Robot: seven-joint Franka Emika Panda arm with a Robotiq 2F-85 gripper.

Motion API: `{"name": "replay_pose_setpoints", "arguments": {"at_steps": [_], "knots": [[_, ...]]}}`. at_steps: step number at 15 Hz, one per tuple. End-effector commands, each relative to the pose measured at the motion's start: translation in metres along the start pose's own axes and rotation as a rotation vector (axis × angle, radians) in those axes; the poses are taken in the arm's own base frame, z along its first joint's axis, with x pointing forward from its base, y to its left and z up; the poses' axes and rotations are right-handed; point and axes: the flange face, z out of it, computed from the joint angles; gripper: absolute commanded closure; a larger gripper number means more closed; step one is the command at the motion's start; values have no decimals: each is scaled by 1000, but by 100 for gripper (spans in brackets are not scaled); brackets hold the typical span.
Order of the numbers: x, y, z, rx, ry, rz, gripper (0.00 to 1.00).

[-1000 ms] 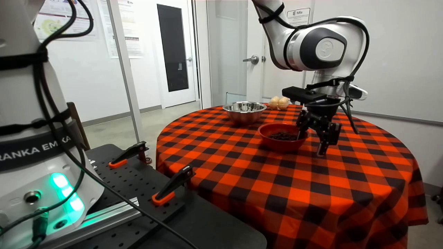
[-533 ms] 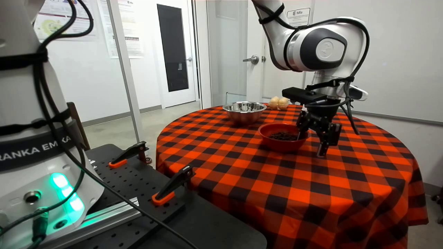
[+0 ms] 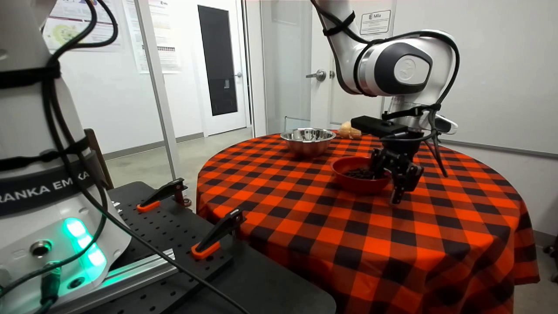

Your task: Pour the beans in the red bowl into the metal bowl

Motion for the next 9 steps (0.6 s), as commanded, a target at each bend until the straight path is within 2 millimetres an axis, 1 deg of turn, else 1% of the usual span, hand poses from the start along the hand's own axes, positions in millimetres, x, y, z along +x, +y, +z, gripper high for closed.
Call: {"name": "replay_pose_setpoints", "arguments": {"at_steps": [1,6,7,9], "knots": [[-2,0,0,-12,0,-28,61],[-1,-1,-7,20,-8,-24,98],[-2,-1,-10,44,-21,-21,100],[-4,-3,-15,95,-50,-17,100]]}}
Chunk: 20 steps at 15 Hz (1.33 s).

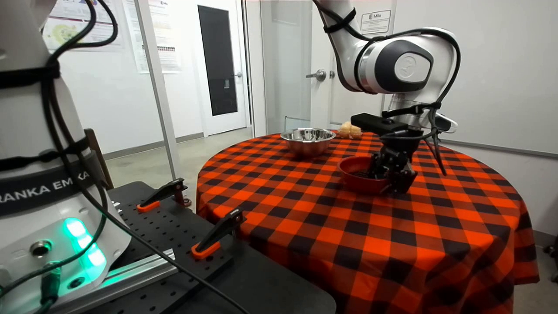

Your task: Pour the beans in the red bowl into the metal bowl

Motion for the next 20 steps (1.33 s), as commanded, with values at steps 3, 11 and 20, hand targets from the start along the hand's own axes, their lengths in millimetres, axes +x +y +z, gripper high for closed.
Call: {"name": "replay_pose_setpoints", "arguments": {"at_steps": [3,11,20], "knots": [[-7,-9,-20,155,-76,-16,100],[-10,-18,-34,237,-110,-35,100],[-7,-9,-27,175,-86,-38,45]]}}
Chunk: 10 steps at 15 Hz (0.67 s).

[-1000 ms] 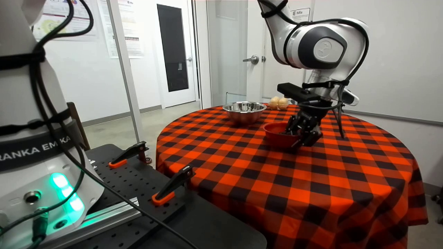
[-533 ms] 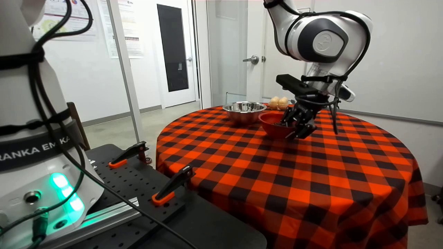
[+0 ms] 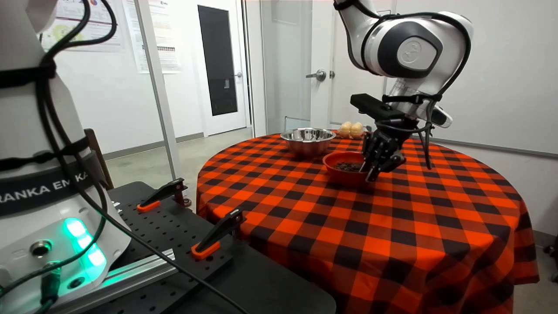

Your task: Pour the beans in the red bowl into the metal bowl

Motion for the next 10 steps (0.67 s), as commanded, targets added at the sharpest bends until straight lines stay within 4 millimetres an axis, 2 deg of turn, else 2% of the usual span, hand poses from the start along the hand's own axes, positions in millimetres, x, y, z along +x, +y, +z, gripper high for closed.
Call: {"name": "replay_pose_setpoints", "arguments": {"at_steps": [1,3,4,5,7,10], "knots": [[0,1,-2,-14,5,-22,37],[0,2,-2,-8,3,-21,23],[0,1,-2,-8,3,-23,35],[0,1,-1,-8,1,-27,59],[0,0,6,-24,1,-35,62],[-1,-5,22,-61,-9,-57,86]]}}
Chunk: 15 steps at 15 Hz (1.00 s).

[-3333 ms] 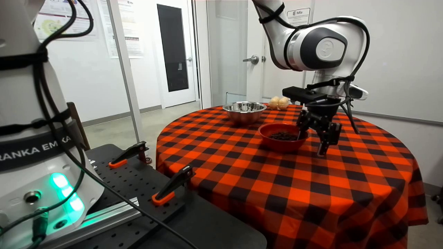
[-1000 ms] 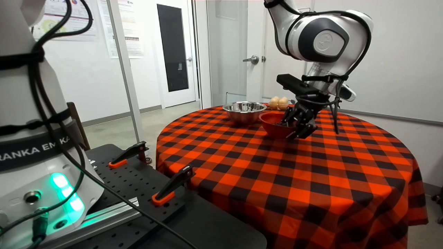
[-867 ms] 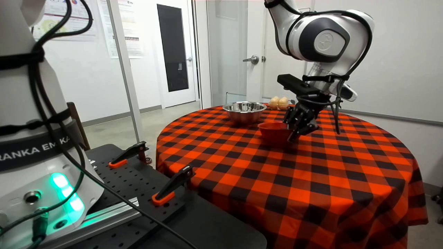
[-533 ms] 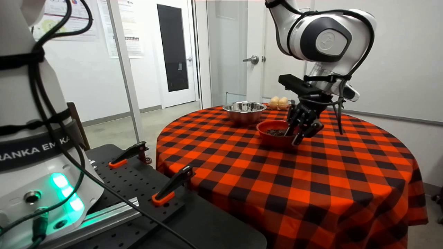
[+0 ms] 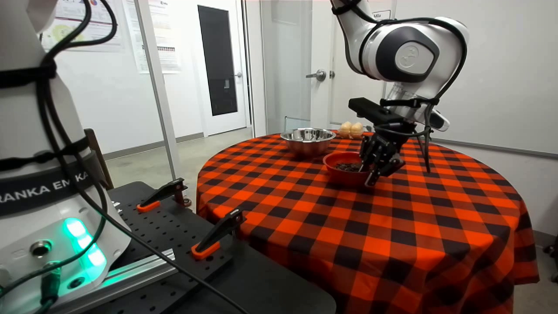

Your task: Pour the beans in the red bowl into the metal bowl

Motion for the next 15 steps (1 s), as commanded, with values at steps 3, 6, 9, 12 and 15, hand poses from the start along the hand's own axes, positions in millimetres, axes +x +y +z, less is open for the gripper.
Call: {"name": "replay_pose_setpoints", "arguments": {"at_steps": [3,6,9,12,15], "knots": [[-2,-13,26,-63,-14,-69,100],[-3,-20,22,-56,-13,-78,98],[-3,-23,9,-26,-7,-82,97],[0,-31,-11,9,11,-99,97],[3,-45,-38,44,44,-132,97]]}}
